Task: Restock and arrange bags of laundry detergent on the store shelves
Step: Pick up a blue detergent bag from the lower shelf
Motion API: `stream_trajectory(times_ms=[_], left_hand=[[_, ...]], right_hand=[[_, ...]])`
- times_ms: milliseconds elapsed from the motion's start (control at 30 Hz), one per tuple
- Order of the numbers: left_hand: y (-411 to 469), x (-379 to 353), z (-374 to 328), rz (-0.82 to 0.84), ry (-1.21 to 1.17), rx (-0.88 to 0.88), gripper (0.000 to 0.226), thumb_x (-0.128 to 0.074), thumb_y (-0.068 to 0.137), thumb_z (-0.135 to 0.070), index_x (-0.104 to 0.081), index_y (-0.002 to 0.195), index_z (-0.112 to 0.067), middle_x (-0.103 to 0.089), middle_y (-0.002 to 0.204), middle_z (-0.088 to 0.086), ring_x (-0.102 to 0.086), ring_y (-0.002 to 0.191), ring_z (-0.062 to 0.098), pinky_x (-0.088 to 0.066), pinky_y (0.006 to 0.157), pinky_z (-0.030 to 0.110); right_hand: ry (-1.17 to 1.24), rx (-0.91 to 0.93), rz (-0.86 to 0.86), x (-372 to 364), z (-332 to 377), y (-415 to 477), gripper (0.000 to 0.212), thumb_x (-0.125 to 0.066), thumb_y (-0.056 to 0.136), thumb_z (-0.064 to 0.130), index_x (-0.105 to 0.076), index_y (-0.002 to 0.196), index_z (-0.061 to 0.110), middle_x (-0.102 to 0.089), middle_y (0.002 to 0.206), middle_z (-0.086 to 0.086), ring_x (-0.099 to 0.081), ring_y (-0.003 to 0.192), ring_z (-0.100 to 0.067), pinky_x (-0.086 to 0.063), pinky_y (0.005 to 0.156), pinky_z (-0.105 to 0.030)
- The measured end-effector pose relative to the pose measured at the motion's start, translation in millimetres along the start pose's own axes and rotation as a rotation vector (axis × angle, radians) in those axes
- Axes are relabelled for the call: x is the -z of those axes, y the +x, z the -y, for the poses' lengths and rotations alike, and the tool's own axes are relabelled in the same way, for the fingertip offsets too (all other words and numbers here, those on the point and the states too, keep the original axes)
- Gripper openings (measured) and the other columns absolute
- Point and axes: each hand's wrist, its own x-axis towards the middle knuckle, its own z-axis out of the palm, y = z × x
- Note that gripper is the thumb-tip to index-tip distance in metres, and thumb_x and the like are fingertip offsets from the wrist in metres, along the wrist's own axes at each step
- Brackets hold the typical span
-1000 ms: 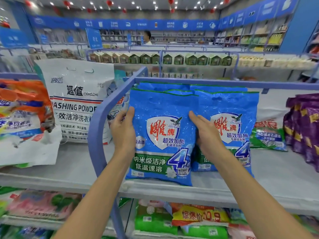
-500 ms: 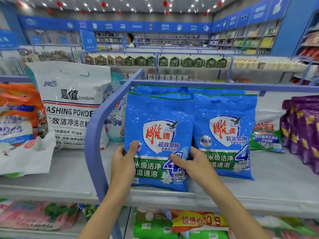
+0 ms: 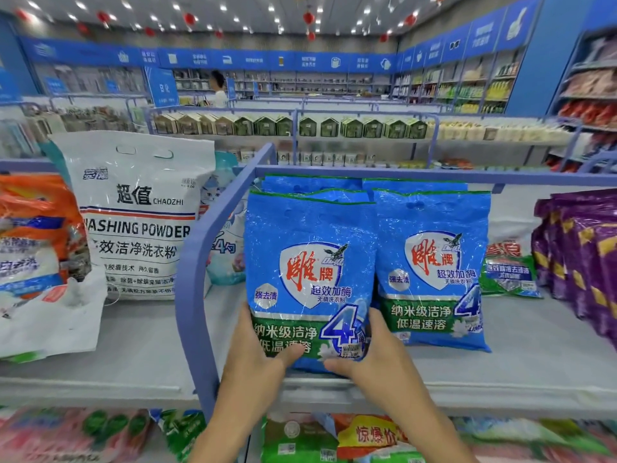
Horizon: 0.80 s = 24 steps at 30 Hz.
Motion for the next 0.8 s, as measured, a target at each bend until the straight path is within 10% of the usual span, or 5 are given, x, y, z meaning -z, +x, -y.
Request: stream_trajectory(times_ms=[233, 400, 800], left_hand=[[-12, -1, 5, -0.045, 0.14, -0.121, 0.08, -0.082, 0.082, -0.034, -0.033, 0.144, -0.035, -0.056, 0.132, -0.017, -0.057, 0.115, 0.002, -0.048, 0.085, 0.017], [-34, 5, 5, -0.037, 0.35, -0.183, 0.08, -0.063, 0.095, -0.04, -0.013, 0.157, -0.035, -0.042, 0.154, -0.011, -0.052, 0.133, 0.015, -0.053, 0.099, 0.046], [-151, 17, 25, 0.043, 0.675, -0.129, 0.072, -0.052, 0.103, -0.042, -0.019, 0.162, -0.017, -0.021, 0.167, -0.001, -0.016, 0.155, 0.02, -0.017, 0.126, 0.034]], right_hand=[[-0.171, 0.044, -0.228, -20, -5, -13, 0.065, -0.082, 0.075, 0.053, -0.048, 0.129, 0.042, -0.071, 0.112, 0.019, -0.066, 0.105, -0.014, -0.053, 0.083, -0.038], [-0.253, 0.088, -0.258, -22, -11, -27, 0.074, -0.058, 0.086, 0.076, -0.045, 0.145, 0.034, -0.063, 0.135, 0.013, -0.059, 0.122, -0.017, -0.053, 0.095, -0.042], [-0.398, 0.397, -0.072, -1, -52, -108, 0.054, -0.061, 0.1, 0.034, -0.051, 0.148, 0.01, -0.043, 0.159, -0.005, -0.036, 0.148, -0.022, -0.028, 0.123, -0.044]])
